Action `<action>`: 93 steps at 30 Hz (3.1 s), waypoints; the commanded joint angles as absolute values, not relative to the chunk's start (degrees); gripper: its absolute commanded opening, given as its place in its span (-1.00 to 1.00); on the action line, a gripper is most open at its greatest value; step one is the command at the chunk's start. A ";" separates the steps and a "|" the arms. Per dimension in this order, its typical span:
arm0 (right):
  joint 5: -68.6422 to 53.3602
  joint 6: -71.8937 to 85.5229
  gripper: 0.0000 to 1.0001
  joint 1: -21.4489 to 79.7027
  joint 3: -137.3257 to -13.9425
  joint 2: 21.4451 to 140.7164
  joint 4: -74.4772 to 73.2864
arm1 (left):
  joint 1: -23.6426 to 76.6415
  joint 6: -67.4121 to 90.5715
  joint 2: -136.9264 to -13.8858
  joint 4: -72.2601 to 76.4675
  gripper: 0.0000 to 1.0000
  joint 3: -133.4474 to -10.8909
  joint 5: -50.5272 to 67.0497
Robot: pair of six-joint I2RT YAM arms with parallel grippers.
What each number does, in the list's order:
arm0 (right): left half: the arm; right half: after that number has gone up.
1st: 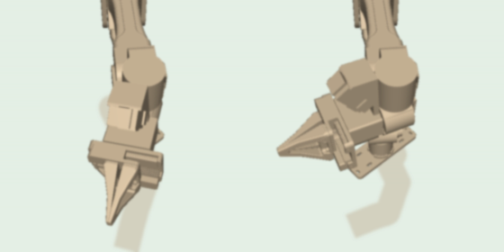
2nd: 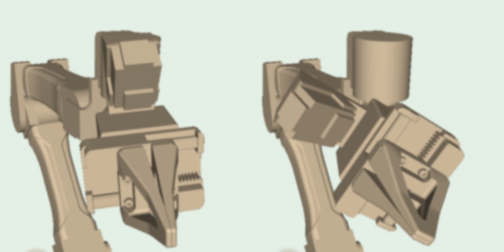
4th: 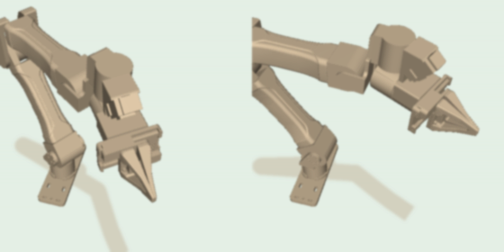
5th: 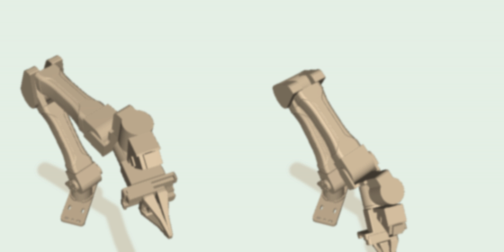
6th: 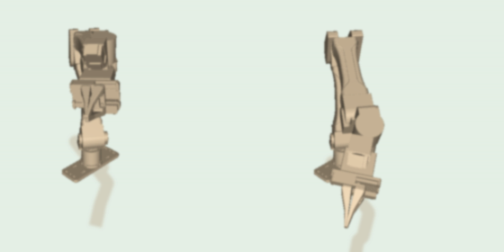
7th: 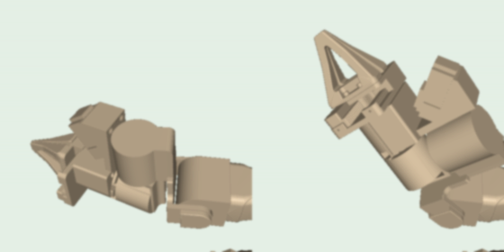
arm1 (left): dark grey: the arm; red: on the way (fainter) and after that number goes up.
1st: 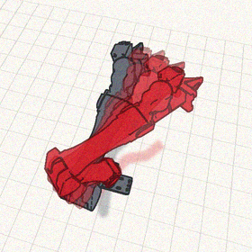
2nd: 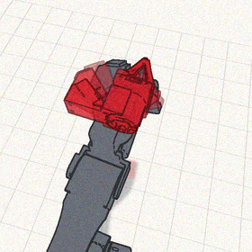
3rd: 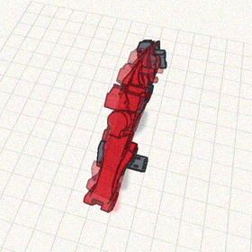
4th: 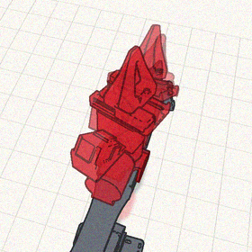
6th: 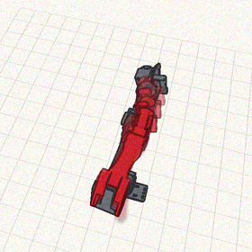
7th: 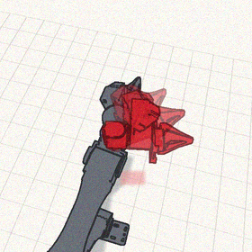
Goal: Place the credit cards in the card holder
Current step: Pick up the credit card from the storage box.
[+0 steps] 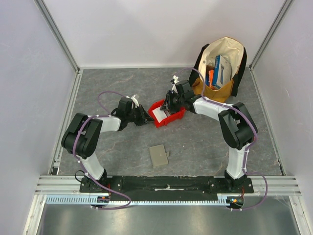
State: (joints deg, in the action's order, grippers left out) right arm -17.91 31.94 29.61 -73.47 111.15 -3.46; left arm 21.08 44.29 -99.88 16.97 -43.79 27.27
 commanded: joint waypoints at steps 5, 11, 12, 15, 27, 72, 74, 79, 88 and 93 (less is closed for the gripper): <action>-20.04 32.25 -0.36 29.00 -73.12 109.16 -2.02 | 21.27 44.47 -101.34 17.49 -0.63 -45.79 28.56; -20.92 32.08 -0.31 28.92 -73.12 109.60 -2.02 | 21.27 44.38 -101.51 17.40 -0.63 -46.14 28.92; -21.00 32.17 -0.29 28.92 -73.12 109.77 -2.02 | 21.27 44.30 -101.69 17.40 -0.63 -46.14 28.83; -21.18 32.08 -0.22 28.92 -73.04 109.78 -2.02 | 21.27 44.21 -101.69 17.40 -0.64 -46.32 29.00; -21.09 32.17 -0.41 28.74 -72.69 108.37 -1.93 | 21.27 44.12 -101.95 17.14 -0.66 -46.58 29.36; -1.15 15.74 -1.00 28.83 -81.74 101.17 -13.89 | 21.01 39.90 -99.32 12.84 -0.46 -47.02 28.13; -0.53 15.38 -1.00 28.83 -81.83 100.03 -14.59 | 20.92 39.38 -98.70 12.13 -0.41 -47.02 27.60; -0.35 14.33 -1.00 29.09 -81.21 95.46 -18.18 | 21.01 38.23 -97.12 10.55 -0.22 -46.58 26.11; 4.39 12.74 -1.00 32.16 -72.70 81.40 -28.55 | 20.92 36.30 -91.68 6.77 -0.02 -45.09 22.68; 10.54 14.58 -1.00 38.05 -64.79 76.30 -31.73 | 21.09 35.42 -86.50 4.31 0.00 -42.63 19.69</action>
